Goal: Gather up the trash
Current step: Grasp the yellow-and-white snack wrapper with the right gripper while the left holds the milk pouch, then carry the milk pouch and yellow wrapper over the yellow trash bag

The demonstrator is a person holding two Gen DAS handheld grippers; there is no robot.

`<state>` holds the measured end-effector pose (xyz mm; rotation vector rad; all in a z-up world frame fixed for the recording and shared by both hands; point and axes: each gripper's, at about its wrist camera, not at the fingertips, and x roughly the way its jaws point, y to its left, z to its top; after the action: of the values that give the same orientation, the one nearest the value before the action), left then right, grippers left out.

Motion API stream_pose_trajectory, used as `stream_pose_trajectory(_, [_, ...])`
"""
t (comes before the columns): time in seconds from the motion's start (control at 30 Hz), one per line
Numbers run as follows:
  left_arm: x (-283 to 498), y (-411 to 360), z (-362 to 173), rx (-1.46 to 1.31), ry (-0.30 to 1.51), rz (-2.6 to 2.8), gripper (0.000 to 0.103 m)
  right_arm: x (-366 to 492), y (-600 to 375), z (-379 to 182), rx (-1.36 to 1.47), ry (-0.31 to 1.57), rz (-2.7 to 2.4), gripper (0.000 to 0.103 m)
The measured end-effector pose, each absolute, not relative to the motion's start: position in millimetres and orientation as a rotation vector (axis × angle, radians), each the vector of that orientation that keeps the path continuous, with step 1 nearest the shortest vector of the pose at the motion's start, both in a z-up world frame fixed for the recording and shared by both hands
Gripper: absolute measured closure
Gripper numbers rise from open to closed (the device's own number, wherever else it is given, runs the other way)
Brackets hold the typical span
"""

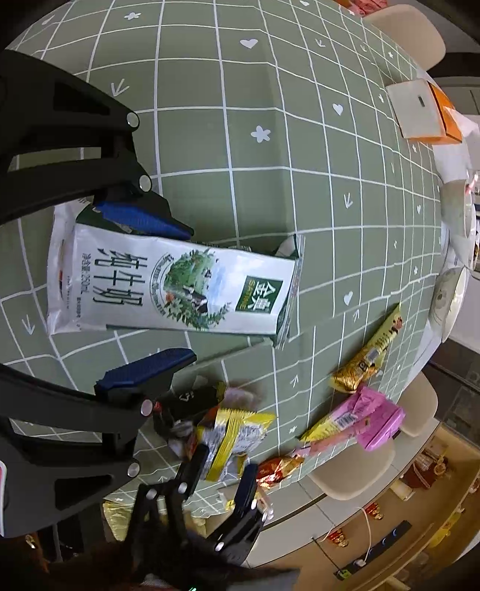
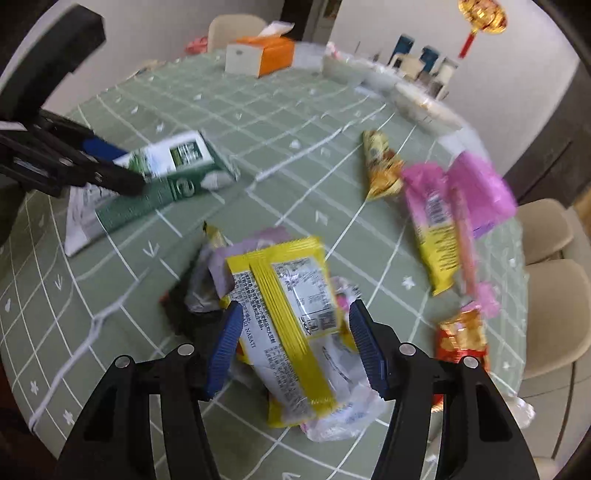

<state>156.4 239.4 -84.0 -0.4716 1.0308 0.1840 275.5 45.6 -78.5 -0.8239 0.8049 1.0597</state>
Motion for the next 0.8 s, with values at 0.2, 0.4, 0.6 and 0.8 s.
stream_pose_trajectory(0.2, [153, 235, -82, -0.462, 1.05, 0.189, 0.046, 303, 44, -92, -0.688, 0.93, 1.054, 0.057])
stream_pose_trajectory(0.4, [154, 238, -77, -0.448, 1.04, 0.21, 0.046, 320, -3, -44, -0.298, 0.948, 0.941, 0.067])
stream_pose_trajectory(0.6, [169, 234, -80, -0.409, 1.057, 0.251, 0.046, 299, -37, -15, -0.226, 0.898, 0.816, 0.067])
stream_pose_trajectory(0.8, [185, 233, -90, -0.377, 1.114, 0.284, 0.056, 272, -63, -6, -0.18, 0.862, 0.755, 0.067])
